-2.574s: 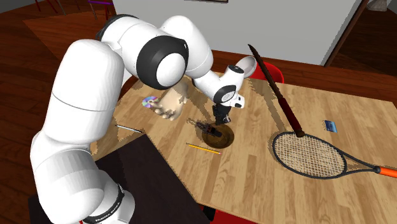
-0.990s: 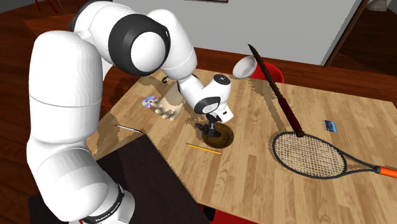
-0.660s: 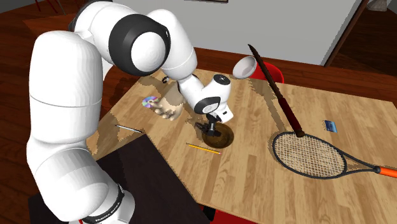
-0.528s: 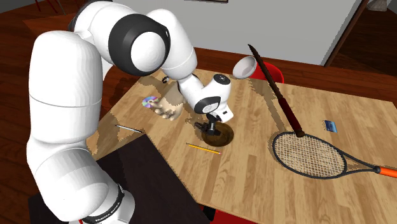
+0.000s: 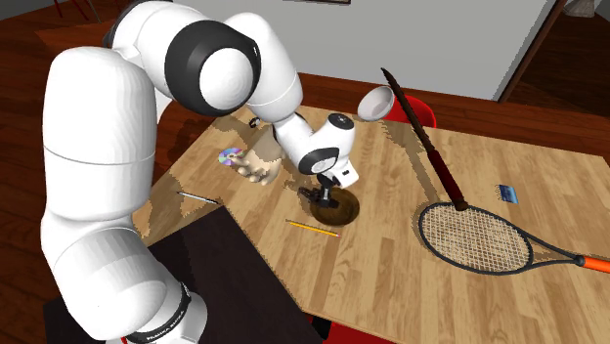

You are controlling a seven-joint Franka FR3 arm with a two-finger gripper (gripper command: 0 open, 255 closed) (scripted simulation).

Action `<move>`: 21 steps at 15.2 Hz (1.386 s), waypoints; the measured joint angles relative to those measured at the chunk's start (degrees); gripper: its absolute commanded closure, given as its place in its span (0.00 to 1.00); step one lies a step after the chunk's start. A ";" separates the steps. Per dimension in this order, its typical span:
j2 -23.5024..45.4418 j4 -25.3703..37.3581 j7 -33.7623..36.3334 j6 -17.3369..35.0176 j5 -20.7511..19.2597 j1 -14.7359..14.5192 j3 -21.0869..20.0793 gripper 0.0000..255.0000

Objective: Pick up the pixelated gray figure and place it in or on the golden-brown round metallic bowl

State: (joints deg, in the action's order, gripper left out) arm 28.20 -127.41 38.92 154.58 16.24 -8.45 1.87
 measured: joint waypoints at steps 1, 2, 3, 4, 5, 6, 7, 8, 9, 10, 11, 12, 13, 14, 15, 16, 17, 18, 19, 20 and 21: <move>-0.44 -0.11 0.22 -0.37 -0.14 -0.15 0.12 1.00; -0.97 -0.15 0.34 -0.88 -0.31 -0.20 0.26 1.00; -1.61 -0.31 0.60 -1.36 -0.49 -0.37 0.40 1.00; -2.50 -0.60 0.81 -1.97 -0.71 -0.50 0.58 1.00; -3.17 -0.53 1.04 -2.70 -0.97 -0.60 0.79 1.00; -3.99 -0.85 1.19 -3.20 -1.16 -0.67 0.94 1.00; -4.75 -1.04 1.46 -3.76 -1.38 -0.84 1.09 1.00; -5.49 -1.13 1.68 -4.40 -1.62 -0.94 1.25 1.00; -6.07 -1.18 1.82 -4.93 -1.81 -0.98 1.39 1.00; -6.79 -1.18 2.11 -5.64 -2.07 -1.11 1.54 1.00; -7.48 -1.29 2.30 -6.21 -2.29 -1.18 1.69 1.00; -8.07 -1.28 2.49 -6.81 -2.51 -1.25 1.82 1.00; -8.91 -1.42 2.80 -7.49 -2.78 -1.38 1.95 1.00; -9.79 -1.66 3.14 -8.11 -3.03 -1.55 2.06 1.00; -10.40 -1.73 3.28 -8.63 -3.23 -1.59 2.17 1.00; -11.09 -1.69 3.34 -9.37 -3.47 -1.54 2.34 1.00; -11.46 -1.39 3.58 -10.02 -3.68 -1.61 2.43 1.00; -12.07 -1.35 3.83 -10.66 -3.91 -1.69 2.52 1.00; -12.74 -1.34 4.09 -11.32 -4.15 -1.77 2.61 1.00; -13.46 -1.44 4.40 -11.93 -4.39 -1.89 2.68 1.00; -13.85 -1.38 4.41 -12.38 -4.52 -1.84 2.77 1.00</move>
State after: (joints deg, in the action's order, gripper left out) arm 14.35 -128.79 43.32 142.20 11.72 -10.29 4.63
